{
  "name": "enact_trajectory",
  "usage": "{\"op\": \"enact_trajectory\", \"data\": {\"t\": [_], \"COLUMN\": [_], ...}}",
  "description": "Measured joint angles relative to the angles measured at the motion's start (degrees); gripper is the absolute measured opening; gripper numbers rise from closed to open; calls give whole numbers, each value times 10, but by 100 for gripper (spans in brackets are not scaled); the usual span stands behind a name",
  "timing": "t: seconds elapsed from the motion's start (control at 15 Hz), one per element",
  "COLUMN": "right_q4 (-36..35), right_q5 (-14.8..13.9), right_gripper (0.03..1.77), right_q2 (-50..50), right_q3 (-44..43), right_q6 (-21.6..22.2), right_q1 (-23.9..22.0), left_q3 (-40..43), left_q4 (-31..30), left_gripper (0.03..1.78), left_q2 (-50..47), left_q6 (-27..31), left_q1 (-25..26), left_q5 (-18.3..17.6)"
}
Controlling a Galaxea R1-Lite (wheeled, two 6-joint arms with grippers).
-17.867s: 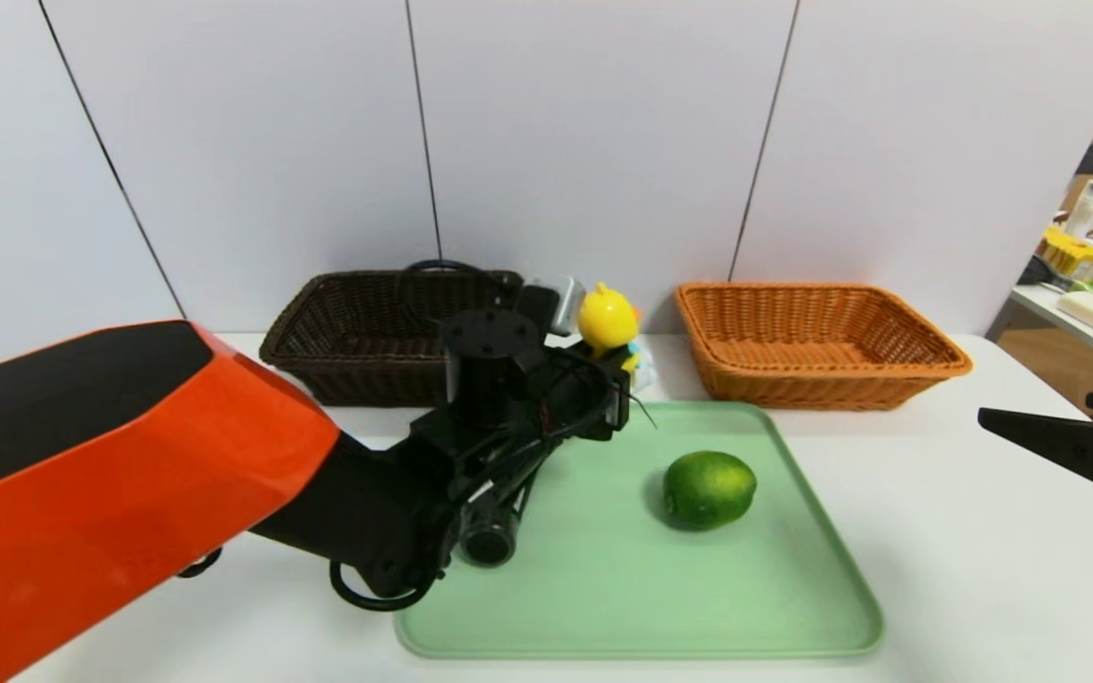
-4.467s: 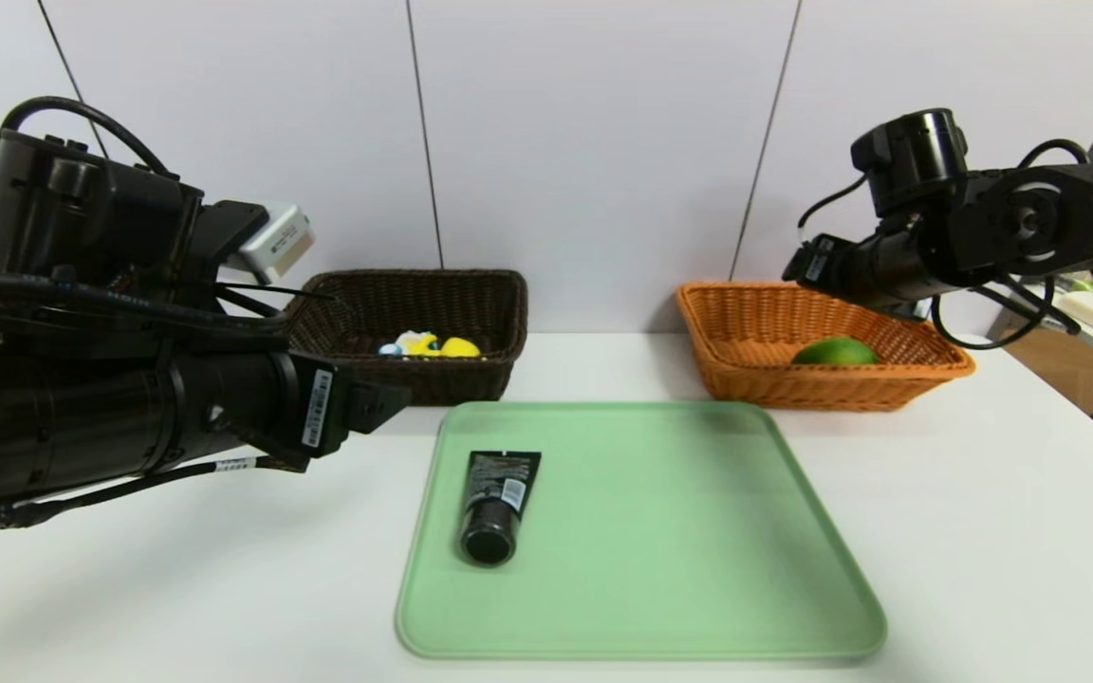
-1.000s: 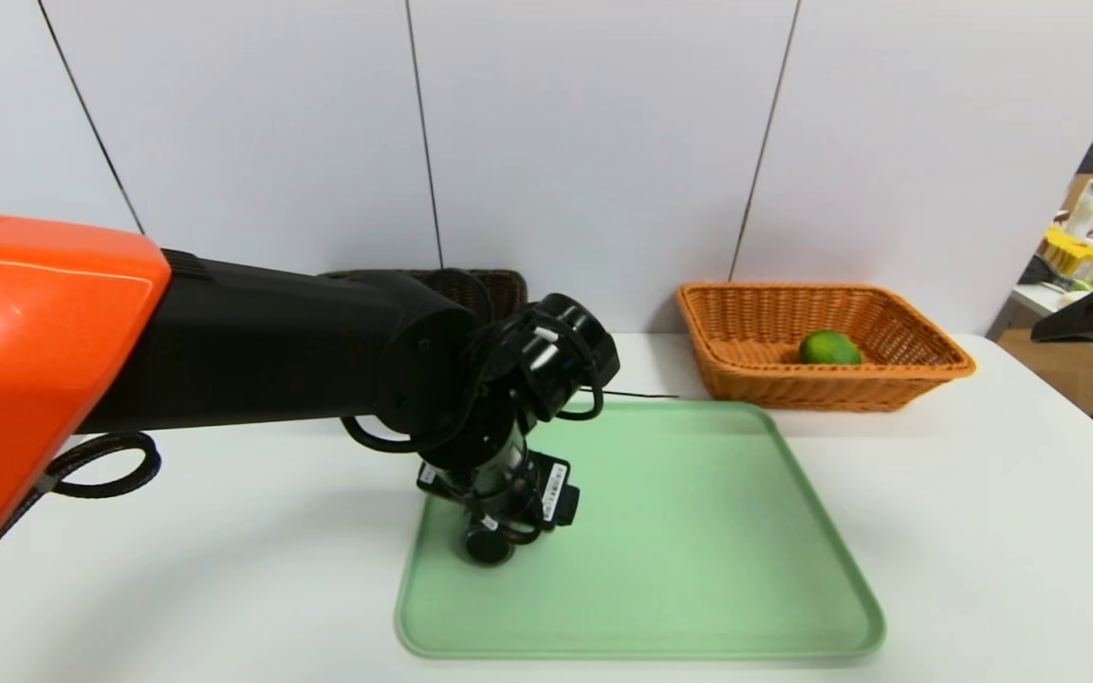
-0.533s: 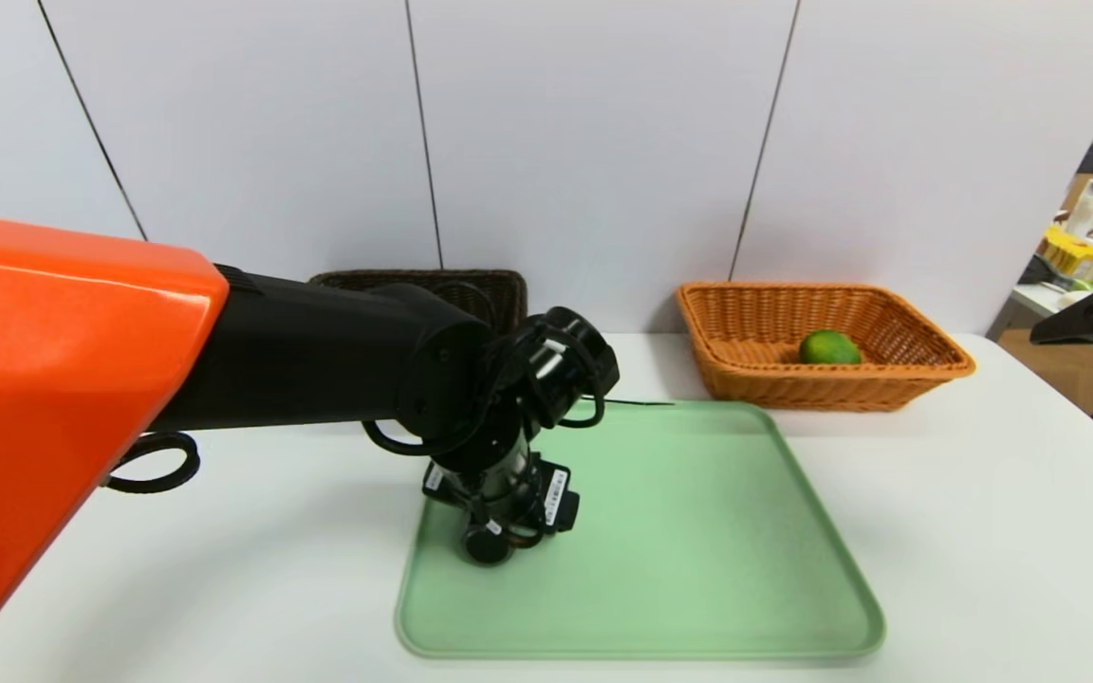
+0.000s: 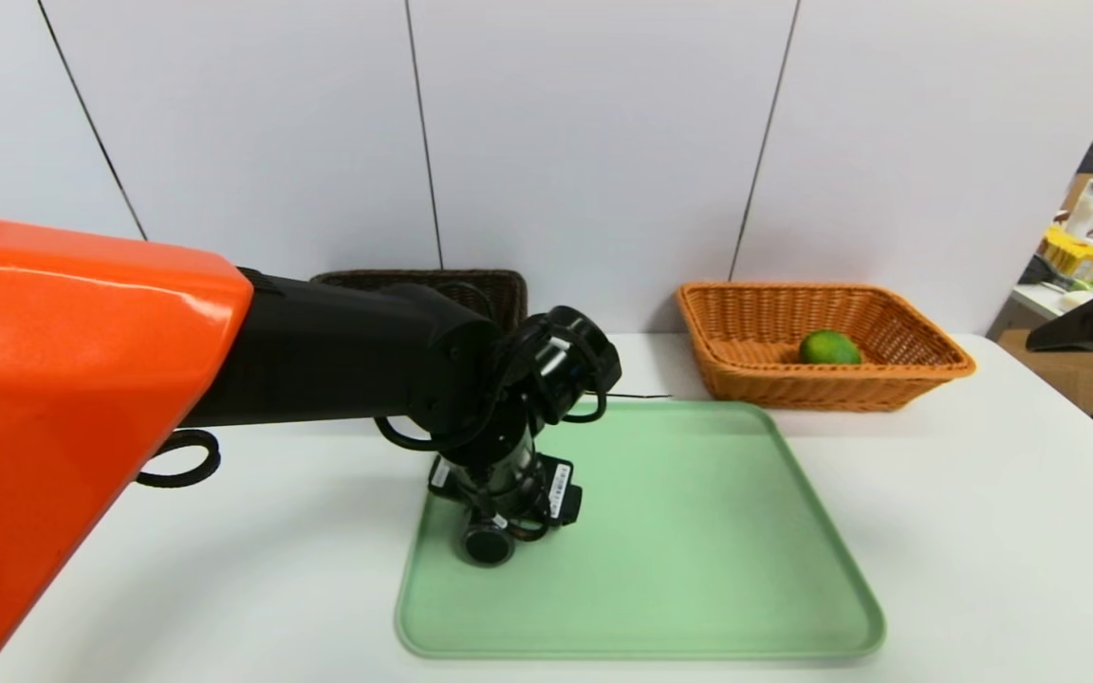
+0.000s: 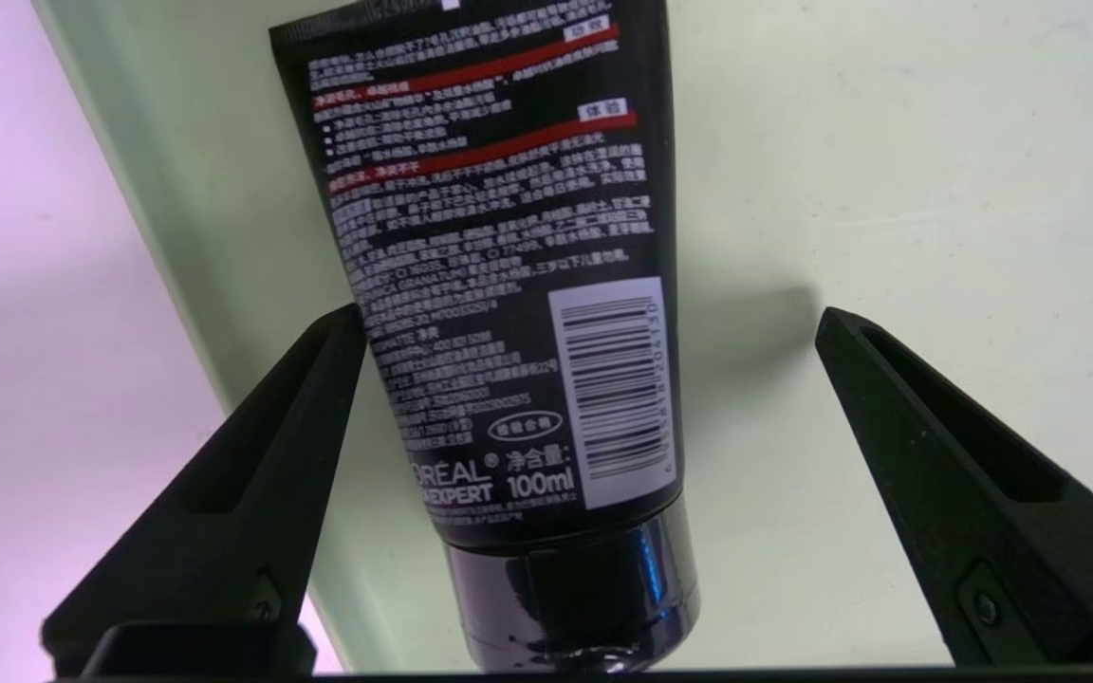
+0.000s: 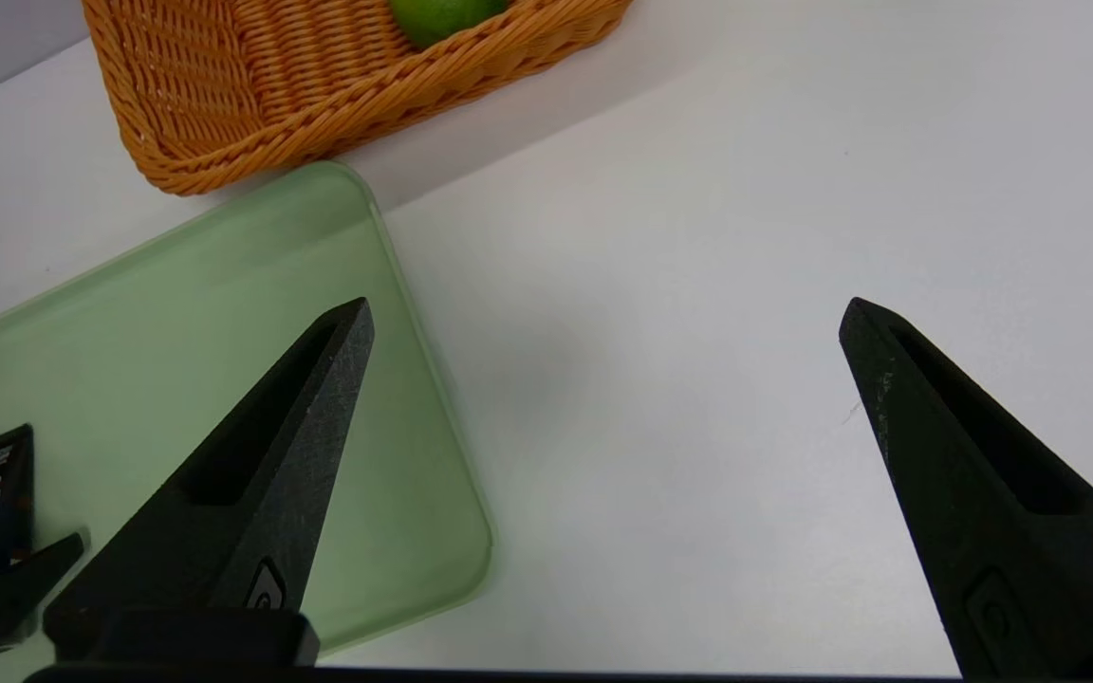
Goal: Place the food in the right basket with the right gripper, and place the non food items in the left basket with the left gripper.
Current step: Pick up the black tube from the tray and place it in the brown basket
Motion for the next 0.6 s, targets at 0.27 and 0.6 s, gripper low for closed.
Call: {"op": "enact_trajectory", "data": {"t": [0.27,0.6], "right_q4": [0,0], "right_q5": [3,3], "right_gripper": [169,169], "right_q2": [-4,-6], "right_q3": [5,7], "right_q6": [0,0], "right_q1": [1,1], "left_q3": [0,-1], "left_q4": [0,0], "left_gripper": [169,169], "left_q2": [6,7], "left_q6": [-1,-1], "left_q1": [2,3], "left_q5": [0,0]}}
